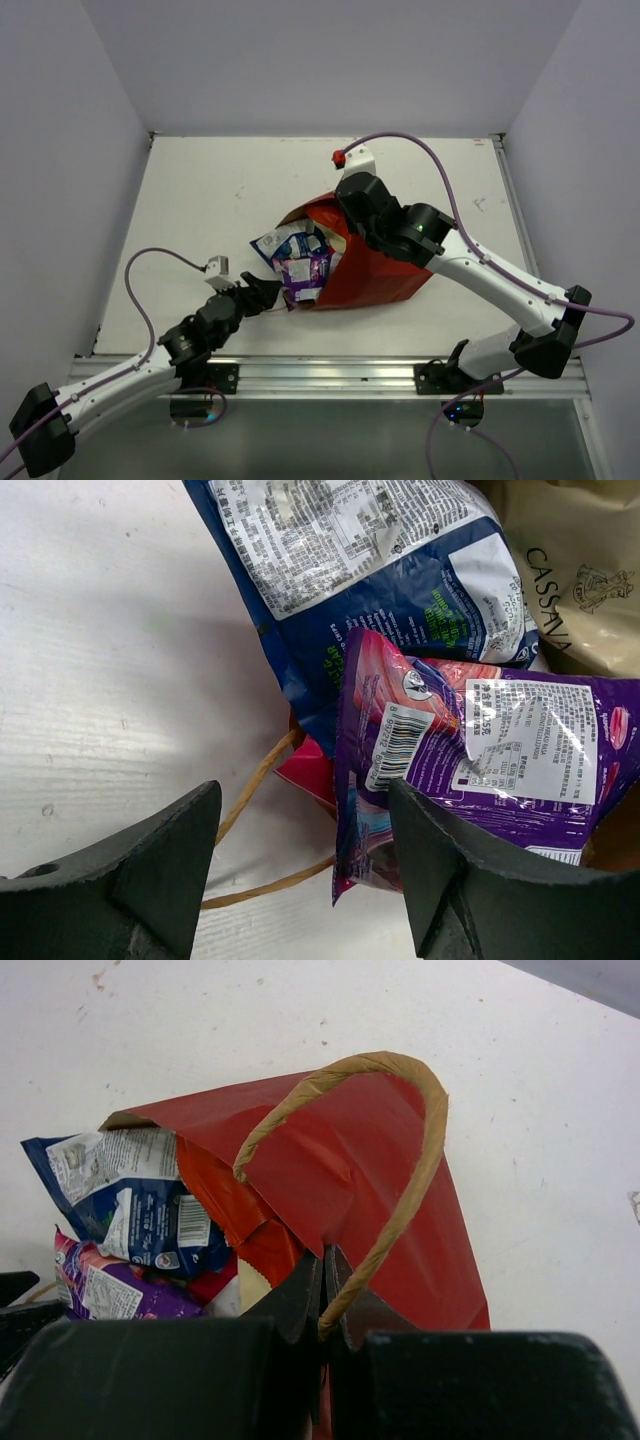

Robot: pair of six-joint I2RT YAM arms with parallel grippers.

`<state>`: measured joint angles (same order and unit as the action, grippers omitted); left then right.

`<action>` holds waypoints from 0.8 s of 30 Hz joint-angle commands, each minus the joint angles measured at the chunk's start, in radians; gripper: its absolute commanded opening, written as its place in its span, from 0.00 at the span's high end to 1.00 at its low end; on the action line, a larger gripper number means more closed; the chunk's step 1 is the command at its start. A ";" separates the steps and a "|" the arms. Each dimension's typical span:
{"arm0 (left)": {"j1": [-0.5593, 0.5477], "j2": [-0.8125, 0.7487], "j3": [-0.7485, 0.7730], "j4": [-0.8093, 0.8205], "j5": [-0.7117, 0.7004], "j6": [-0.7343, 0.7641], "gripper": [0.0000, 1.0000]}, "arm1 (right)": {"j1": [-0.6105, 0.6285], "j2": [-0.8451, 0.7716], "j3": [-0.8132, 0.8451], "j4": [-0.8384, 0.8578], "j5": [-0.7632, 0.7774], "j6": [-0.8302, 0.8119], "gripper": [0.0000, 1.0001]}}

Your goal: Place the snacks into the paper bag

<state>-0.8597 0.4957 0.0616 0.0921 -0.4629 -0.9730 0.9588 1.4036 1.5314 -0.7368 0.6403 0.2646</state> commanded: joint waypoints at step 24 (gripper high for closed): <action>-0.002 0.050 -0.051 -0.088 0.101 -0.038 0.72 | -0.003 -0.005 0.053 0.119 0.002 0.021 1.00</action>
<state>-0.8600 0.4503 0.0555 -0.1059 -0.4088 -1.0286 0.9573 1.4178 1.5314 -0.7261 0.6338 0.2680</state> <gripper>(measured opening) 0.285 0.015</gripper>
